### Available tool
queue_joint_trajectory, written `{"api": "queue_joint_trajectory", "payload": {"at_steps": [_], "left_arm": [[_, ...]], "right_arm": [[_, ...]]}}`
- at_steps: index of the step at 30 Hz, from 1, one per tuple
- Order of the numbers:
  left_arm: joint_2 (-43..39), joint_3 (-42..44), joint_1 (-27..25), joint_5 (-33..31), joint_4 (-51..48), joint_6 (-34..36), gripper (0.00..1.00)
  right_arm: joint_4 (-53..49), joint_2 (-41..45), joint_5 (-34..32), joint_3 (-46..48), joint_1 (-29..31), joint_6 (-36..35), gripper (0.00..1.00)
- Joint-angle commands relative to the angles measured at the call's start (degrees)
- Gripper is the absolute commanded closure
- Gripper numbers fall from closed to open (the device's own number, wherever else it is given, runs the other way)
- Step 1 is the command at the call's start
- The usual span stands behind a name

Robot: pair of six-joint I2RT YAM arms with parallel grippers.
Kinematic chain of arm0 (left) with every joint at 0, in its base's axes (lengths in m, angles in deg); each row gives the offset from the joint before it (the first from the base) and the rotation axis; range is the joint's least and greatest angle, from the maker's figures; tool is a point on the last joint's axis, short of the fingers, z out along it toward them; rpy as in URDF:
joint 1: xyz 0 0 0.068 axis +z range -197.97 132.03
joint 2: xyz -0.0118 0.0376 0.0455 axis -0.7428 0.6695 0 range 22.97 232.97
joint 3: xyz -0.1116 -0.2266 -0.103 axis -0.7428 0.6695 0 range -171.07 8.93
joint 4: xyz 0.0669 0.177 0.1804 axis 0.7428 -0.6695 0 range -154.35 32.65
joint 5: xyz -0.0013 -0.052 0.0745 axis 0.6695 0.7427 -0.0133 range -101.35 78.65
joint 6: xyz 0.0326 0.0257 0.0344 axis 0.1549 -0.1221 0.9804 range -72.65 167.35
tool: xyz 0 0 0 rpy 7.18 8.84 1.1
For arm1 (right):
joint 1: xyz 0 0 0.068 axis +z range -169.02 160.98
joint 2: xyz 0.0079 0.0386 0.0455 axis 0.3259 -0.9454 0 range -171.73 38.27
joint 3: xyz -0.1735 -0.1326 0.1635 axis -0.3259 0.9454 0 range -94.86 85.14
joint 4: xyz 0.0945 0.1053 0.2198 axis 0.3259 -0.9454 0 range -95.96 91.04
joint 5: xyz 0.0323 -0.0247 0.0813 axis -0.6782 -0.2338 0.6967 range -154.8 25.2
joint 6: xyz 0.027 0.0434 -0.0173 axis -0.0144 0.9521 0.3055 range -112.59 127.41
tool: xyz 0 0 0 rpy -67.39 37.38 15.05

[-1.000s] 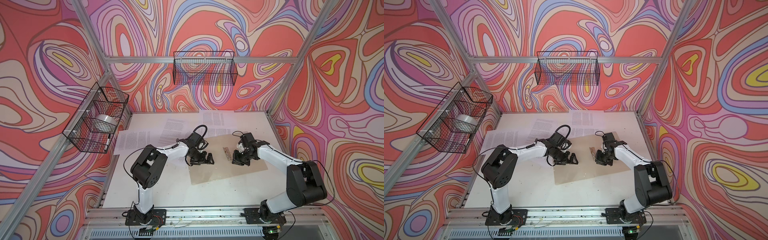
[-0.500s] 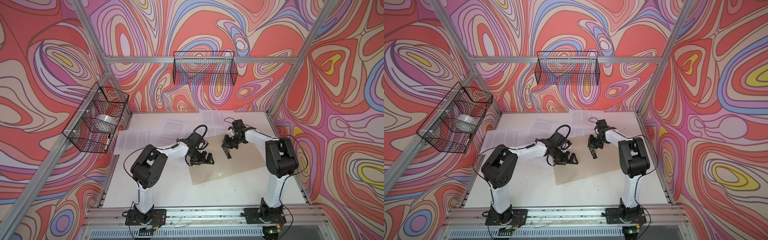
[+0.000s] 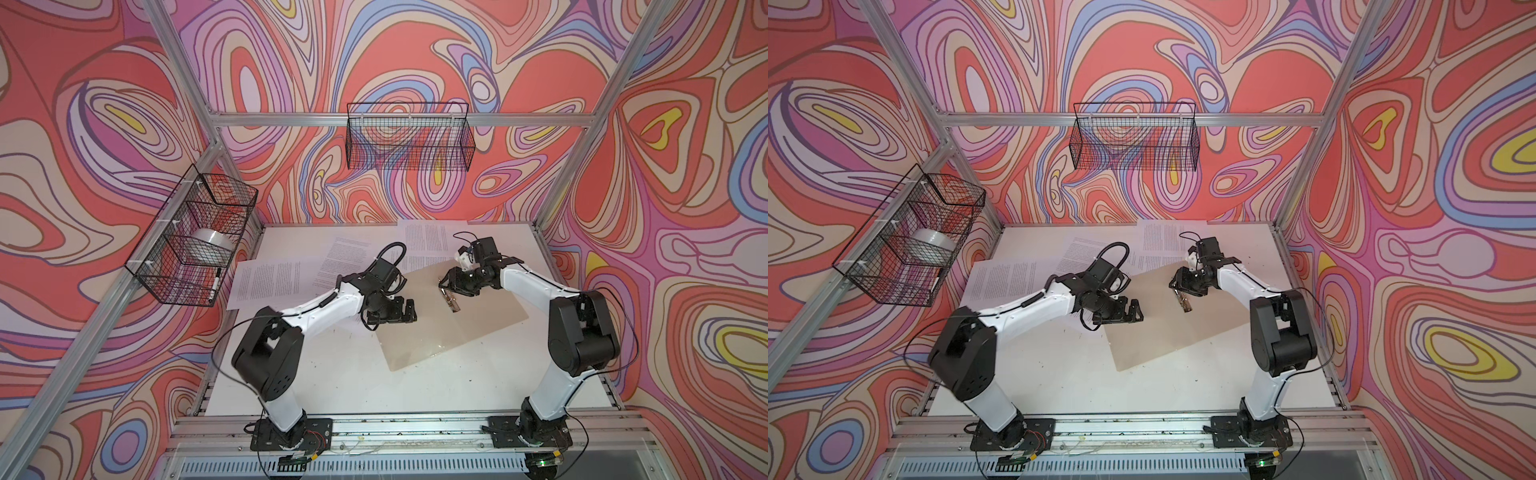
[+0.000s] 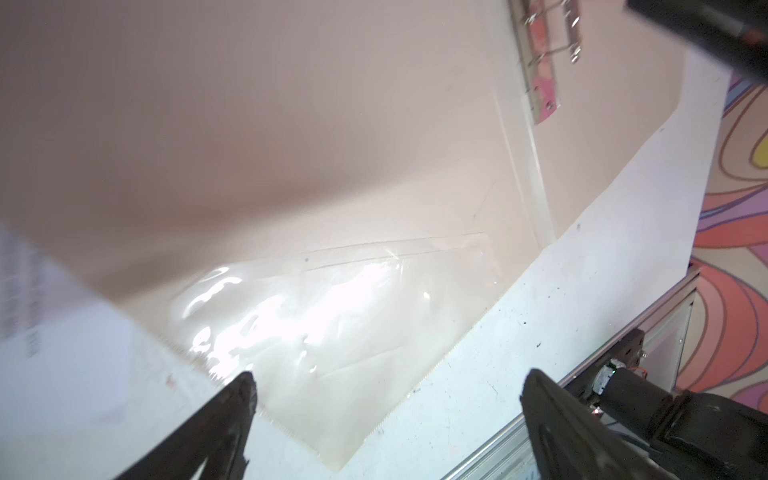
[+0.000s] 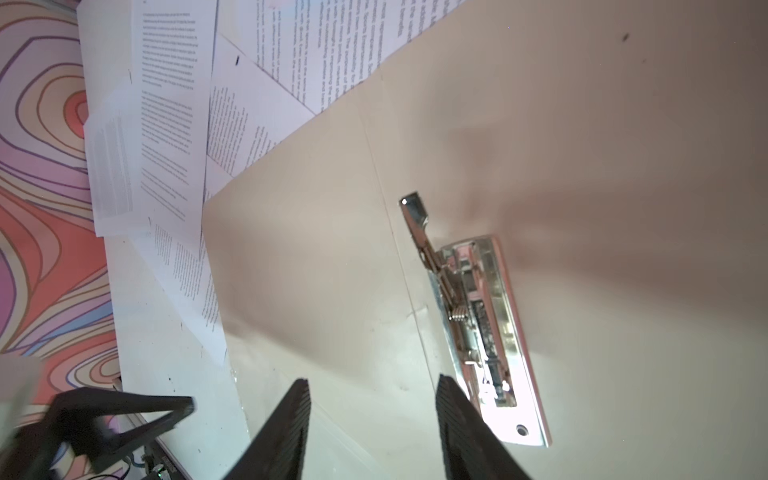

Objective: Put the files into the folder

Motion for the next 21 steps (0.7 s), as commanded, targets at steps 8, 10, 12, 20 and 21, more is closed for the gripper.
{"api": "queue_joint_trajectory", "payload": {"at_steps": [8, 10, 12, 20, 21], "left_arm": [[-21.3, 15.2, 20.5, -15.0, -3.2, -10.6, 0.00], [-19.8, 14.2, 25.0, -18.2, -2.7, -8.4, 0.00], [-16.5, 12.4, 29.5, -16.5, -1.7, -5.8, 0.00], [-1.8, 4.6, 39.8, -15.0, 1.2, -3.3, 0.00], [-0.4, 4.0, 40.6, -14.3, 1.7, -3.4, 0.00]], "right_arm": [[-1.1, -6.9, -17.0, -3.7, 18.7, -3.1, 0.20], [-1.0, -8.6, -19.6, -4.1, 20.3, -3.3, 0.15], [-0.9, -10.3, -19.6, -4.0, 20.4, -2.3, 0.11], [2.0, -6.3, -21.1, 5.2, 20.3, 9.0, 0.03], [2.0, -6.0, -21.1, 6.3, 20.2, 10.0, 0.02]]}}
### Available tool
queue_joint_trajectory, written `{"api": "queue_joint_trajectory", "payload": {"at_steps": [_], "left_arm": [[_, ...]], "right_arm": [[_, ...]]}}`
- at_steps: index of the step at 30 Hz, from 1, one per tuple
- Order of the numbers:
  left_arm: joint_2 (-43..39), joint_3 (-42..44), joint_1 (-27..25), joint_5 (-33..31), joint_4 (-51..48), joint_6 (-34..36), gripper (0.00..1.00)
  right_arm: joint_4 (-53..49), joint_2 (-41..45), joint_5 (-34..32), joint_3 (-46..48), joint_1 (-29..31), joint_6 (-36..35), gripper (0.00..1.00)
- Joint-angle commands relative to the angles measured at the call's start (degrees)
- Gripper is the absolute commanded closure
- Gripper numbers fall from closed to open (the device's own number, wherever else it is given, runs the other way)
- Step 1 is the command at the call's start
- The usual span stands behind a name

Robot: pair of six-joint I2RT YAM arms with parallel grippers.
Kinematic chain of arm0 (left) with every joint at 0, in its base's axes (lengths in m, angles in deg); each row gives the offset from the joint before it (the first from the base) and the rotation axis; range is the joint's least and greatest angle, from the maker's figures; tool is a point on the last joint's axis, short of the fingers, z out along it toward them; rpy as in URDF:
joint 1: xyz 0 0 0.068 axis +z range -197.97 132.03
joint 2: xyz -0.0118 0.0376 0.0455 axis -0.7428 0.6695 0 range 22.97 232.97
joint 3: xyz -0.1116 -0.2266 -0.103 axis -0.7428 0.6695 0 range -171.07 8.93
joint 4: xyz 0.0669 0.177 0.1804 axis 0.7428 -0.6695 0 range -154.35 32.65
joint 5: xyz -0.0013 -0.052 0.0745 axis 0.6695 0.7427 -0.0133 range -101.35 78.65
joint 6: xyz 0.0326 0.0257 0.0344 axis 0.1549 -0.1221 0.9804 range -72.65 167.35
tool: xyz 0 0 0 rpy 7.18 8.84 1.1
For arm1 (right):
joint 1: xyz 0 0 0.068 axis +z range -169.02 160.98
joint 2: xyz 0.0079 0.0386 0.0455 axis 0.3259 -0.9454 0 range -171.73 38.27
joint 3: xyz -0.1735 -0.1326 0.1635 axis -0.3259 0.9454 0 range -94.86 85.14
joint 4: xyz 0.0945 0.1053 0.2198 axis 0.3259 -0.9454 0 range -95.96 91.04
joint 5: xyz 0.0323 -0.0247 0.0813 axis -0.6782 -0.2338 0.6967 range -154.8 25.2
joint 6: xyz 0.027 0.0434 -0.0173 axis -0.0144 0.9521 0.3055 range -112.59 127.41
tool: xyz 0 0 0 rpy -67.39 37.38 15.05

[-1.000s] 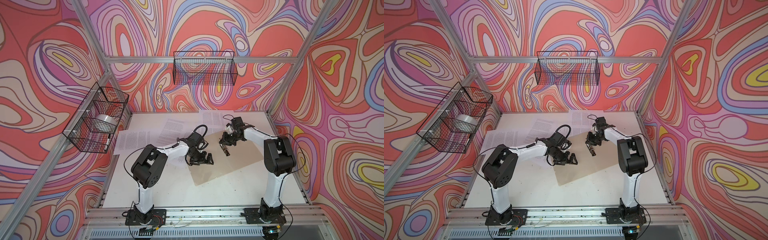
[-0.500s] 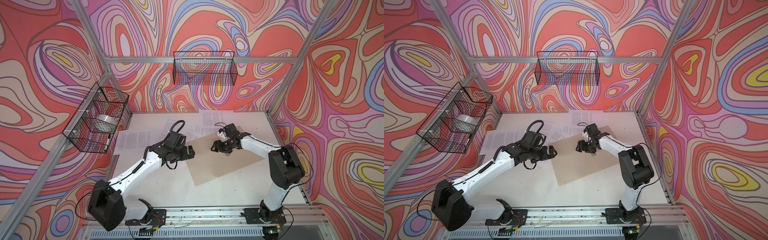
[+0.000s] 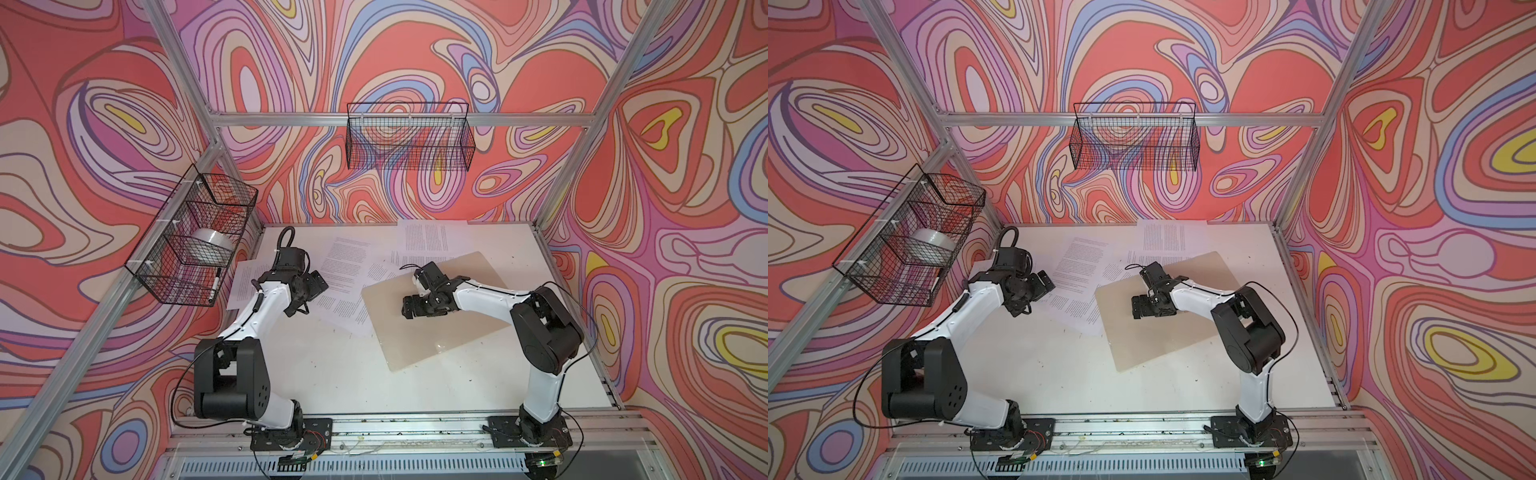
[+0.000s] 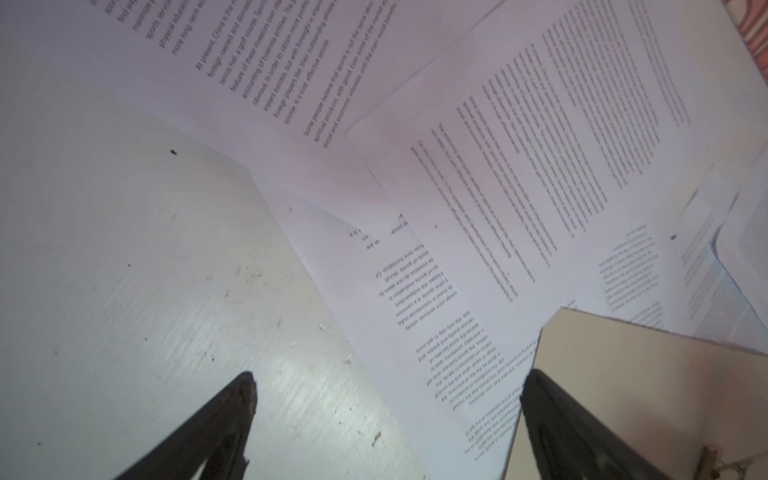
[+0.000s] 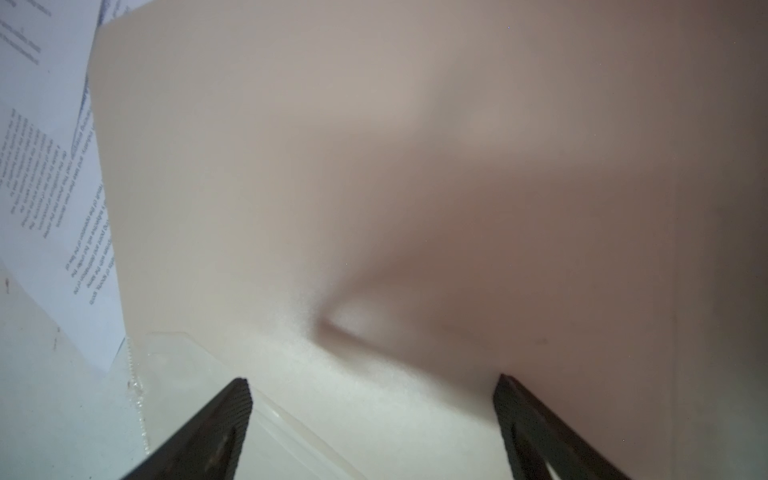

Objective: Put the files into the folder

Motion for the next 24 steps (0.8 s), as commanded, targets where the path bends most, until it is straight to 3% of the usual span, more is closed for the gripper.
{"api": "queue_joint_trajectory", "payload": {"at_steps": [1, 10, 17, 24], "left_arm": [[5.7, -2.8, 3.4, 1.3, 1.5, 0.3, 0.00], [18.9, -17.6, 5.4, 0.7, 1.2, 3.4, 0.00], [30.8, -33.4, 6.4, 2.7, -5.0, 8.4, 0.00], [37.4, -39.4, 6.5, 7.3, -6.5, 9.3, 0.00]], "right_arm": [[-2.8, 0.4, -2.1, 5.7, -0.5, 7.0, 0.02], [-7.9, 11.6, 0.5, 15.5, -0.4, 16.2, 0.02], [-15.0, 14.2, 3.4, 7.4, -0.4, 13.7, 0.02], [-11.2, 17.9, 3.0, 2.7, -0.5, 10.8, 0.02]]}}
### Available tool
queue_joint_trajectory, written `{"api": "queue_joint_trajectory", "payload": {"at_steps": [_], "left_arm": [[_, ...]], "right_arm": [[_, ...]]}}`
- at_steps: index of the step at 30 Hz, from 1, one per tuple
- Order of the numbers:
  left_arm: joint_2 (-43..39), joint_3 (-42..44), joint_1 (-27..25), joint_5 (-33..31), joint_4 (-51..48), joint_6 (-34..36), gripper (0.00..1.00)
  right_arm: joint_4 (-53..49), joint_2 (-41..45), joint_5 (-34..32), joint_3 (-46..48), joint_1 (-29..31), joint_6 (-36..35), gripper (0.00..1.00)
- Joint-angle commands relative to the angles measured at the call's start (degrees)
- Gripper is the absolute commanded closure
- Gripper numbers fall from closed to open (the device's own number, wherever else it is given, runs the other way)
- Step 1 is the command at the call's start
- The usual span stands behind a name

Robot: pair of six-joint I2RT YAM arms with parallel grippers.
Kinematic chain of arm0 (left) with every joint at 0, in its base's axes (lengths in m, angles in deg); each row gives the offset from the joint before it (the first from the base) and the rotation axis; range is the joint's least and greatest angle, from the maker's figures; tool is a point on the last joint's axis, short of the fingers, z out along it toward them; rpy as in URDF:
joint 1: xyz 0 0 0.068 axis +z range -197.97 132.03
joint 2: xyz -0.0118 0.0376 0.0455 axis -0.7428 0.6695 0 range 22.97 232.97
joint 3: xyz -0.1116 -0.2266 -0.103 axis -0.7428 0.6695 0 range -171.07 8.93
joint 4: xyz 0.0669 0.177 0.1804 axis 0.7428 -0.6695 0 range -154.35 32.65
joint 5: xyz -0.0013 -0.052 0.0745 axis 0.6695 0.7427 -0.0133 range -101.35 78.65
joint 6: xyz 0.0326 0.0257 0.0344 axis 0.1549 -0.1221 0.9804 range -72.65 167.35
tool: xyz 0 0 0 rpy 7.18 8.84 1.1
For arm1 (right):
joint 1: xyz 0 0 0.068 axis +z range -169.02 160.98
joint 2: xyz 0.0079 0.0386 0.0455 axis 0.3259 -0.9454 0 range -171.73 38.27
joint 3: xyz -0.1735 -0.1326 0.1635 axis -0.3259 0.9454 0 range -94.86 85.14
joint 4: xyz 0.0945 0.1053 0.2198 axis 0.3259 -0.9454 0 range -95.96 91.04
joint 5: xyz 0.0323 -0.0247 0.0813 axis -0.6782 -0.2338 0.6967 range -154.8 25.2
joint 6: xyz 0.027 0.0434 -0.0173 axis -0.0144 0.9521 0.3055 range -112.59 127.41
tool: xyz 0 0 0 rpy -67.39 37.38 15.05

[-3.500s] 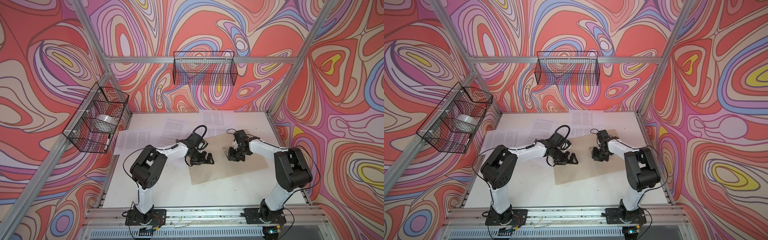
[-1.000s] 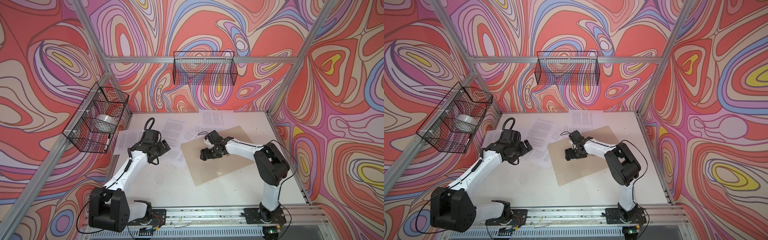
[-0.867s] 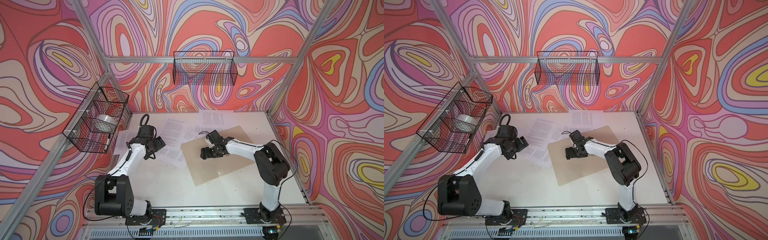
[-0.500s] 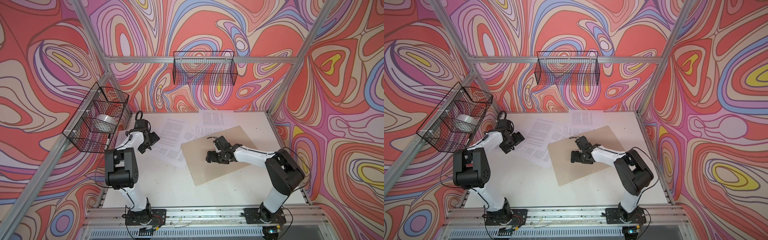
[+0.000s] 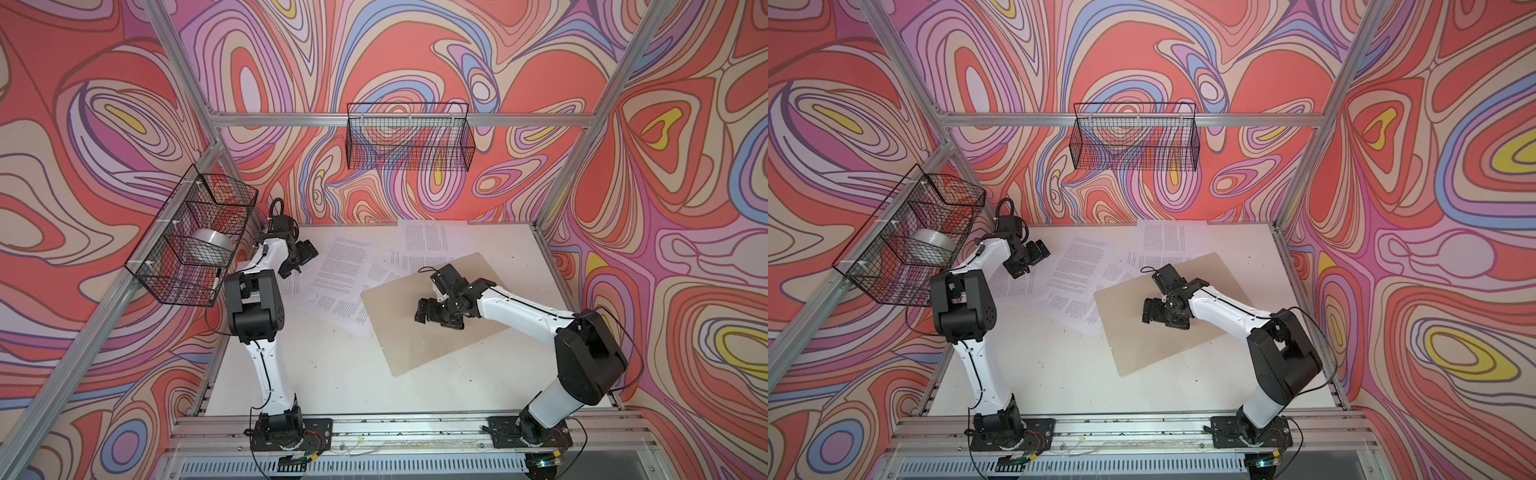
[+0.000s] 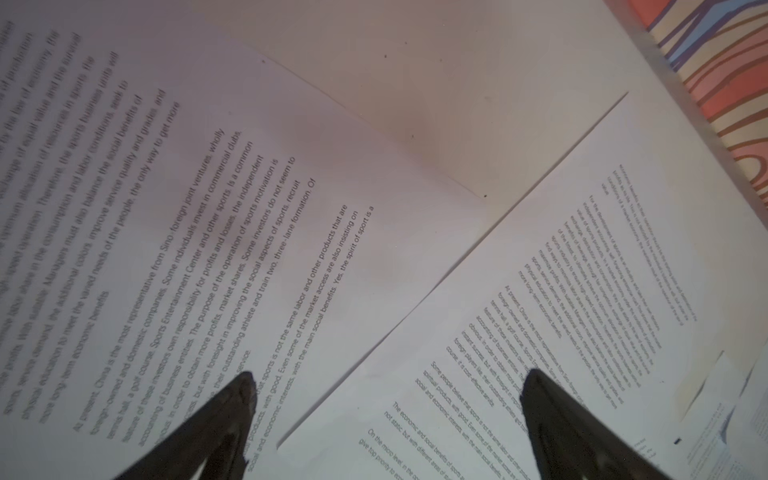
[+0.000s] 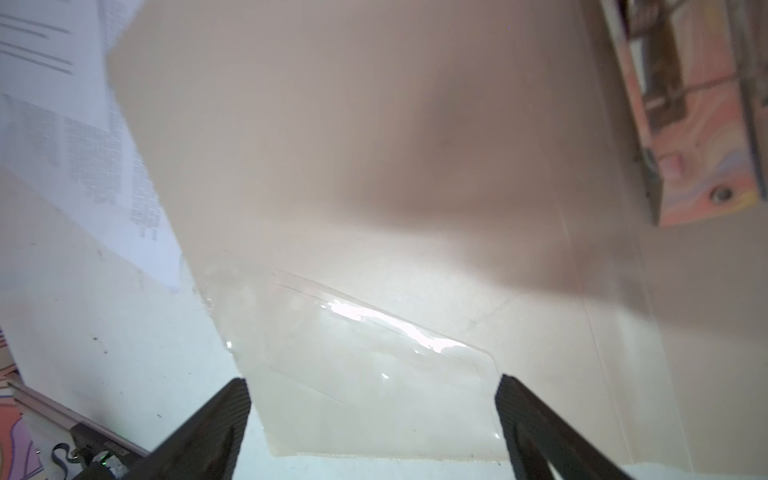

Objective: Put the files into the folder

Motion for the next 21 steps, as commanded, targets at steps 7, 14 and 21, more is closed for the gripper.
{"api": "queue_joint_trajectory", "payload": {"at_steps": [7, 14, 21], "left_arm": [[4.0, 1.0, 0.3, 7.8, -2.6, -1.0, 0.00], [1.7, 8.5, -0.5, 11.1, -1.3, -1.8, 0.00], [-4.7, 20.5, -7.8, 11.7, 0.9, -3.5, 0.00]], "right_arm": [[-0.9, 10.0, -1.2, 0.6, -0.3, -3.3, 0.02], [-1.3, 15.5, -3.7, 3.3, -0.4, -6.7, 0.02], [1.2, 14.4, -3.2, 2.0, -0.5, -8.4, 0.02]]}}
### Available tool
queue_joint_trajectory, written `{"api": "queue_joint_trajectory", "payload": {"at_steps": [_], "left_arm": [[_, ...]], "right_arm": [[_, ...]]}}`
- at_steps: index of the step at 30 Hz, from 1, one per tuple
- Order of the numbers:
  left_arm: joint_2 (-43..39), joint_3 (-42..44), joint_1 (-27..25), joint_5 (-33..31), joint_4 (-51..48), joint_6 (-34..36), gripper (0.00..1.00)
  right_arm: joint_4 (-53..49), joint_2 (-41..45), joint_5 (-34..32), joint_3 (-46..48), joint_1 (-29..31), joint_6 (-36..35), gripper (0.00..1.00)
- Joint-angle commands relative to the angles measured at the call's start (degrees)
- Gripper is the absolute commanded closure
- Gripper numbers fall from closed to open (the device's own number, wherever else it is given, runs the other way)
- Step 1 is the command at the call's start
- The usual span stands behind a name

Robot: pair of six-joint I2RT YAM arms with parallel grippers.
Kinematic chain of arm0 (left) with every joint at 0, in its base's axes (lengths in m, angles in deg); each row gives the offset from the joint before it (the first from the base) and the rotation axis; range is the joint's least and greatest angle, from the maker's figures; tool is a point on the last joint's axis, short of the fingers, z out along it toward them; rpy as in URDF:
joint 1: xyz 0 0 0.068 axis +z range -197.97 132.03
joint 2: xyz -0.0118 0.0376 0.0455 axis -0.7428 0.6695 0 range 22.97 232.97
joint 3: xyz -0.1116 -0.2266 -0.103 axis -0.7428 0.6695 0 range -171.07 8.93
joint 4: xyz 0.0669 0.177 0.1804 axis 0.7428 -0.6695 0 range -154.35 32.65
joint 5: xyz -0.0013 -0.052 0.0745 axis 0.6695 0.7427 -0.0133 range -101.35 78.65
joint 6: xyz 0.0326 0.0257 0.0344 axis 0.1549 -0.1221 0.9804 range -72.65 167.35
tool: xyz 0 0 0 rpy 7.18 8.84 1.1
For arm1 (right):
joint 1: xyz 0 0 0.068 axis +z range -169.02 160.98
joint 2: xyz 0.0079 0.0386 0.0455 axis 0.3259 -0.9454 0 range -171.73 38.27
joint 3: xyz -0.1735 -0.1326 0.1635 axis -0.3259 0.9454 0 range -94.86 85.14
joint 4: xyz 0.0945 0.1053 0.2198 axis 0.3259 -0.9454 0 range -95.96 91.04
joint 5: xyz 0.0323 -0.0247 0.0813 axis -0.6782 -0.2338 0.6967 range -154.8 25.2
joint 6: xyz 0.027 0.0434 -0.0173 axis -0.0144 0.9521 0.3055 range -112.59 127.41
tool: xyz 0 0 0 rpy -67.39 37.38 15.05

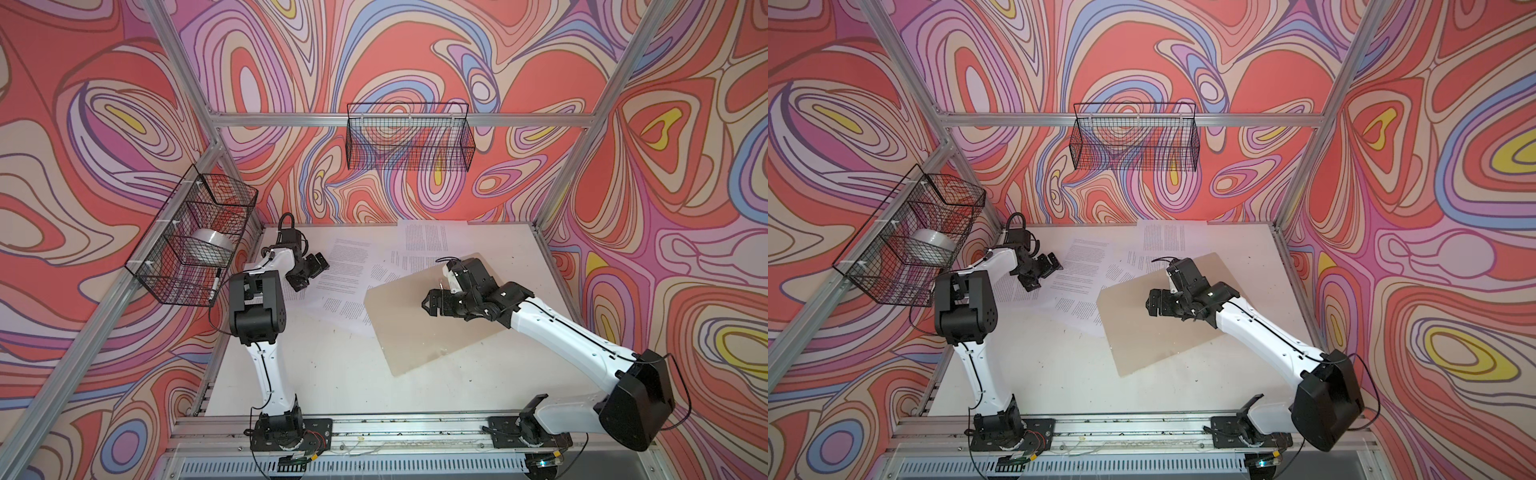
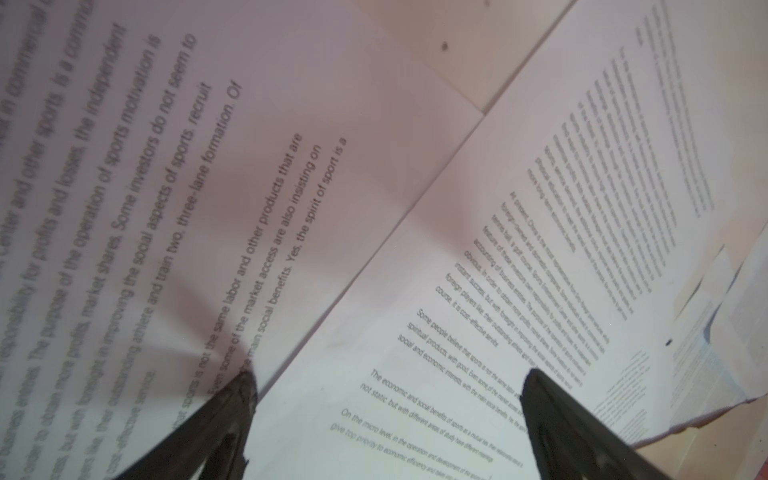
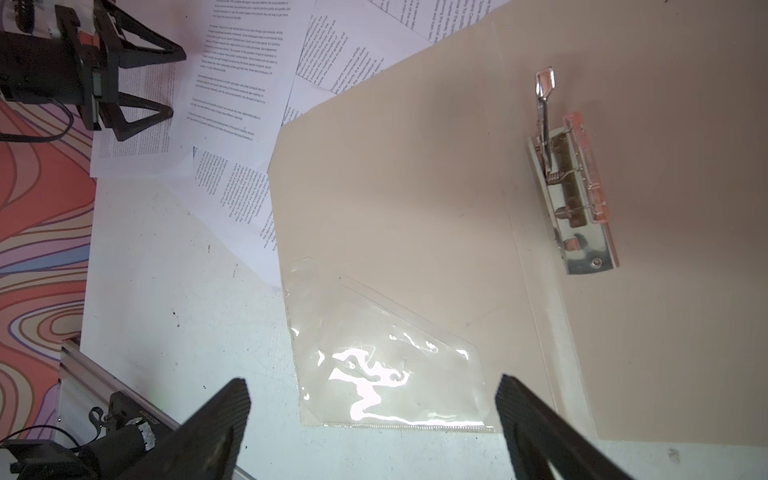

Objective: Put the files into the folder

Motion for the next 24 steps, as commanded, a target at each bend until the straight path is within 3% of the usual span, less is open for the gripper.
{"api": "queue_joint_trajectory", "payload": {"at_steps": [1, 7, 11, 14, 20, 24], "left_arm": [[-1.0, 8.4, -5.6, 2.6, -2.9, -3.3, 0.00], [-11.6, 13.1, -12.1, 3.6, -3.1, -4.8, 0.00], [-22.7, 15.6, -9.8, 0.1, -6.6, -4.5, 0.00], [-26.3, 15.2, -5.7, -0.7, -9.8, -1.6, 0.00], [-18.5, 10.0, 4.8, 2.1, -13.1, 2.9, 0.00], [-12.7, 6.5, 7.9, 1.3, -12.3, 3.5, 0.00]], "right_arm": [[1.8, -1.1, 0.2, -0.2, -0.2, -1.7, 0.02], [3.4, -5.1, 3.6, -0.4, -0.1, -2.4, 0.04], [4.9, -6.2, 4.5, 0.5, -0.1, -2.7, 0.05], [5.7, -8.6, 5.7, -0.2, 0.7, -3.3, 0.07], [10.5, -17.9, 8.6, -3.6, 5.8, -1.2, 0.07], [13.5, -23.6, 10.0, -6.9, 9.5, 0.9, 0.07]]}}
